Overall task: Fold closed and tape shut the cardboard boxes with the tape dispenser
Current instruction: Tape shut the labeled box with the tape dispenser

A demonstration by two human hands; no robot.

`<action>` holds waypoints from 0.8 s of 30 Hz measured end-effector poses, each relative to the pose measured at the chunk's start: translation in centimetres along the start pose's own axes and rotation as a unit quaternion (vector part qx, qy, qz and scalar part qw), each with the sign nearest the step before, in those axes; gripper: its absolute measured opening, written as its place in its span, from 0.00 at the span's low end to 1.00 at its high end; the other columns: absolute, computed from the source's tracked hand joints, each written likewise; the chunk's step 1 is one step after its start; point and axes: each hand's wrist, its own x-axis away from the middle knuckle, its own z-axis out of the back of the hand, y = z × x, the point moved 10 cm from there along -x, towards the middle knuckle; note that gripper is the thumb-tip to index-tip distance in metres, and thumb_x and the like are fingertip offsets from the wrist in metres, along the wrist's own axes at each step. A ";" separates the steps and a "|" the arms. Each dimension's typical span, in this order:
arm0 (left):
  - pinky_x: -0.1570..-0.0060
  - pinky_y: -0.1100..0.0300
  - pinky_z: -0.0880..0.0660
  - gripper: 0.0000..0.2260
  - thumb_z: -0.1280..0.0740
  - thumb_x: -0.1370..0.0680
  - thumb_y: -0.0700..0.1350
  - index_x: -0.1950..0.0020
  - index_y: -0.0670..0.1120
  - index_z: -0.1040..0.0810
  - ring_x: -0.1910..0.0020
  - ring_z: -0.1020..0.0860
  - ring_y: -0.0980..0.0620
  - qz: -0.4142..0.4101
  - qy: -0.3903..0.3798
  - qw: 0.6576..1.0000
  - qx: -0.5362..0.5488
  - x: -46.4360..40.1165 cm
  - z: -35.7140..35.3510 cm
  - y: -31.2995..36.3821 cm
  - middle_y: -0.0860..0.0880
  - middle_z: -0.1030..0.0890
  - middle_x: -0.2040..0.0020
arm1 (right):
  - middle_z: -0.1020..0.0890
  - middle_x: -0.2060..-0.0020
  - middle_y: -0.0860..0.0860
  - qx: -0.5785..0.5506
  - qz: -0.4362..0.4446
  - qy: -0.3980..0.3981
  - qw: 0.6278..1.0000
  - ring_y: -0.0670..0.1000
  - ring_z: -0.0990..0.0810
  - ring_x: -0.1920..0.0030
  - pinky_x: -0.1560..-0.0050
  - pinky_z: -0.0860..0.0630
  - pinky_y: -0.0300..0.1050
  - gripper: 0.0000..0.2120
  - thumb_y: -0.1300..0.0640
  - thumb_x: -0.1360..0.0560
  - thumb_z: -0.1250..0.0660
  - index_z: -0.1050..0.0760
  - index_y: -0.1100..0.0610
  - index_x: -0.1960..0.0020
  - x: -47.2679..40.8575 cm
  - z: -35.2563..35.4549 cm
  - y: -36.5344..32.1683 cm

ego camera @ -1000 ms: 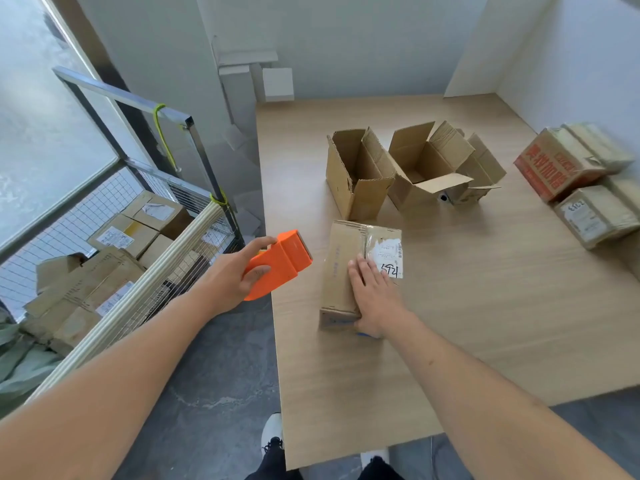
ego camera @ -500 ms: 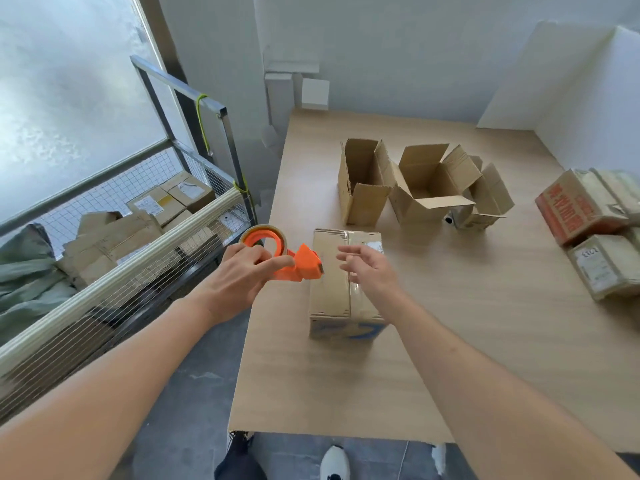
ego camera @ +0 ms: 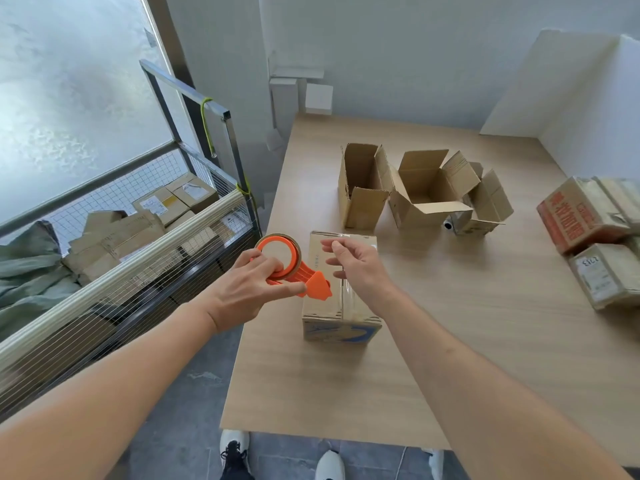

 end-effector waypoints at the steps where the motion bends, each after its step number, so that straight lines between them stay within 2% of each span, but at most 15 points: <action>1: 0.34 0.46 0.36 0.36 0.32 0.28 0.30 0.28 0.61 0.34 0.52 0.27 0.47 -0.015 0.002 1.000 -0.006 -0.1 0.0 0.2 0.45 0.25 0.46 | 0.18 0.41 0.45 0.012 0.013 -0.002 1.000 0.49 0.19 0.42 0.40 0.19 0.53 0.14 0.54 0.14 0.42 0.21 0.49 0.35 -0.1 -0.1 -0.5; 4: 0.35 0.47 0.35 0.36 0.30 0.29 0.30 0.29 0.61 0.32 0.52 0.29 0.48 -0.054 0.015 0.998 -0.012 -0.2 0.4 0.9 0.45 0.26 0.46 | 0.22 0.34 0.47 0.088 0.076 -0.023 0.993 0.48 0.21 0.39 0.36 0.21 0.51 0.18 0.59 0.13 0.46 0.26 0.45 0.29 -0.6 -0.7 -2.5; 7: 0.34 0.48 0.36 0.36 0.30 0.28 0.30 0.29 0.61 0.34 0.51 0.29 0.47 -0.078 0.014 0.997 -0.015 -0.5 0.7 1.4 0.45 0.26 0.46 | 0.28 0.27 0.47 0.213 0.153 -0.054 0.964 0.50 0.28 0.29 0.30 0.27 0.48 0.23 0.63 0.14 0.45 0.31 0.43 0.25 -0.9 -2.1 -4.6; 9: 0.33 0.48 0.35 0.36 0.30 0.27 0.31 0.29 0.62 0.36 0.50 0.26 0.45 -0.087 -0.001 0.996 -0.019 -0.5 0.6 1.6 0.45 0.26 0.46 | 0.29 0.26 0.49 0.287 0.196 -0.066 0.935 0.51 0.31 0.26 0.27 0.29 0.47 0.25 0.67 0.16 0.42 0.30 0.45 0.25 -1.1 -3.1 -5.6; 12: 0.33 0.47 0.33 0.35 0.32 0.25 0.31 0.28 0.62 0.38 0.48 0.25 0.44 -0.090 -0.025 0.995 -0.016 -0.4 0.4 1.6 0.45 0.26 0.44 | 0.30 0.26 0.50 0.341 0.204 -0.082 0.914 0.53 0.31 0.26 0.29 0.27 0.47 0.26 0.68 0.18 0.38 0.27 0.44 0.27 -1.6 -4.1 -5.6; 14: 0.33 0.46 0.33 0.35 0.33 0.24 0.32 0.28 0.62 0.39 0.47 0.25 0.44 -0.092 -0.040 0.995 -0.016 -0.3 0.3 1.5 0.45 0.27 0.43 | 0.28 0.27 0.49 0.360 0.214 -0.082 0.904 0.54 0.28 0.28 0.32 0.25 0.45 0.21 0.66 0.18 0.37 0.23 0.46 0.31 -1.8 -4.3 -5.6; 17: 0.33 0.46 0.33 0.34 0.33 0.24 0.32 0.28 0.62 0.38 0.46 0.25 0.44 -0.096 -0.044 0.994 -0.018 -0.1 0.3 1.4 0.45 0.27 0.43 | 0.22 0.32 0.48 0.370 0.230 -0.060 0.898 0.53 0.23 0.33 0.41 0.28 0.36 0.15 0.63 0.19 0.33 0.19 0.50 0.36 -2.1 -4.1 -5.8; 22: 0.31 0.47 0.35 0.35 0.34 0.24 0.31 0.28 0.62 0.39 0.46 0.26 0.44 -0.109 -0.035 0.993 -0.001 0.1 0.4 1.9 0.45 0.27 0.42 | 0.17 0.41 0.48 0.377 0.261 -0.053 0.887 0.51 0.19 0.44 0.47 0.21 0.42 0.07 0.59 0.21 0.30 0.16 0.53 0.44 -1.8 -4.3 -6.6; 24: 0.32 0.47 0.33 0.36 0.33 0.26 0.29 0.28 0.61 0.38 0.47 0.26 0.44 -0.118 -0.016 0.993 0.009 0.2 0.7 2.2 0.44 0.26 0.43 | 0.16 0.46 0.47 0.385 0.285 -0.054 0.876 0.49 0.18 0.49 0.52 0.21 0.40 0.05 0.58 0.21 0.29 0.16 0.53 0.47 -1.5 -4.4 -7.0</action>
